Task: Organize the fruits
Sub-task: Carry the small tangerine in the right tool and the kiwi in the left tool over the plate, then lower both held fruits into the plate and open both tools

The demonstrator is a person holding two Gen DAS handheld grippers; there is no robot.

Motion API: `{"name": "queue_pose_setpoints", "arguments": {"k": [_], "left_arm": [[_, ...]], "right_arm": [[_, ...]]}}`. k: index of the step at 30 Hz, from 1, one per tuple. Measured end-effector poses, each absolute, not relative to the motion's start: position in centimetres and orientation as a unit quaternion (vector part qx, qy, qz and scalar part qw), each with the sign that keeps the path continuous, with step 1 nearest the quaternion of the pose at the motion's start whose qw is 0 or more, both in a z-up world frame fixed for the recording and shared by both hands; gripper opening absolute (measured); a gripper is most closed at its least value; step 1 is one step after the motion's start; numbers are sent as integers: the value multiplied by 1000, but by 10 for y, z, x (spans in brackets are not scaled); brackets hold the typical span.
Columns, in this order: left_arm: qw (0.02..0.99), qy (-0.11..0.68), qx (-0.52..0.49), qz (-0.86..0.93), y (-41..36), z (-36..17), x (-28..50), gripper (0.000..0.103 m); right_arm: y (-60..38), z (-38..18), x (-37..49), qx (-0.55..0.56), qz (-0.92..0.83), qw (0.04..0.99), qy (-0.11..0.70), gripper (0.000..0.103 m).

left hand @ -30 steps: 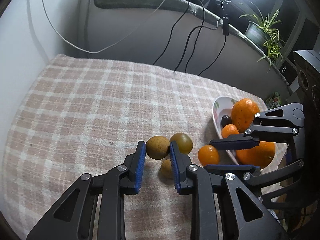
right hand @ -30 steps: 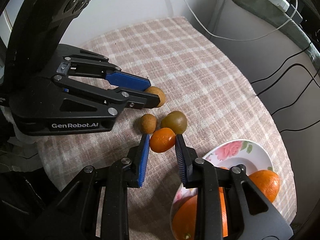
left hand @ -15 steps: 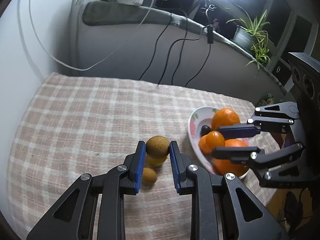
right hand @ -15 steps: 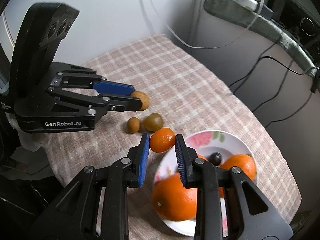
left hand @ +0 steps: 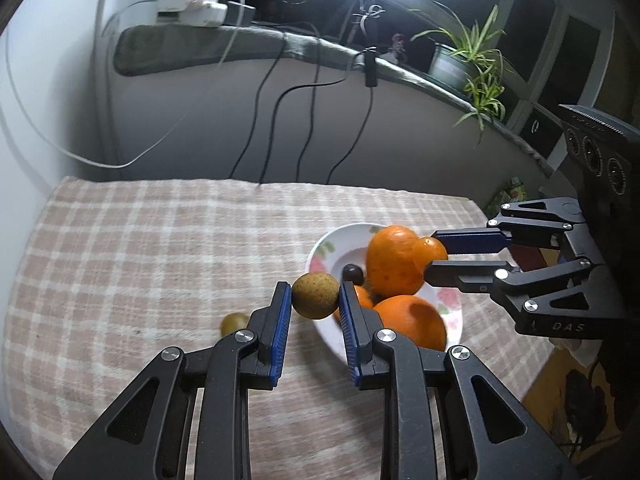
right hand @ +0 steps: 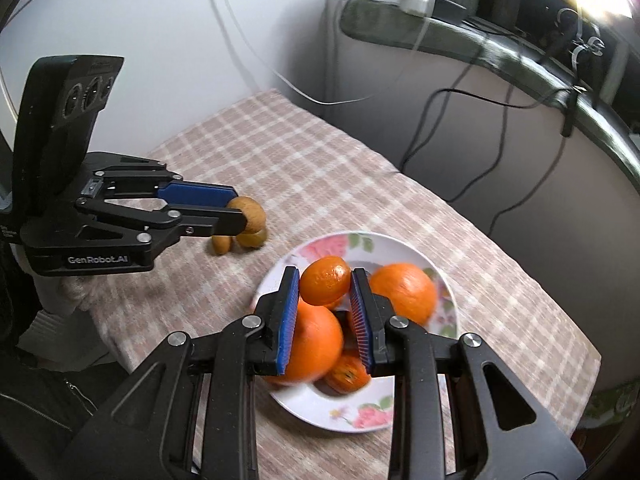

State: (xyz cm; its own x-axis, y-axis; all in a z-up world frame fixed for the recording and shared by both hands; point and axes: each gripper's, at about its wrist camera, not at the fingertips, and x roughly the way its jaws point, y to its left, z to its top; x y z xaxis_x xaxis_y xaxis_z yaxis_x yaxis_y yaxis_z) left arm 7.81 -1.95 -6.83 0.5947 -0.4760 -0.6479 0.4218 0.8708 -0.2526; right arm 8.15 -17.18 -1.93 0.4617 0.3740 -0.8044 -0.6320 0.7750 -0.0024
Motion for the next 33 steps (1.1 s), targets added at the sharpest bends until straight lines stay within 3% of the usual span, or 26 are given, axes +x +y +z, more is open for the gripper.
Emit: {"name": "queue_pose_setpoints", "arguments": {"k": [33], "left_arm": [[863, 381, 3, -330, -120, -63, 75, 23]], "right_arm": [[-261, -65, 83, -99, 242, 843, 470, 27]]}}
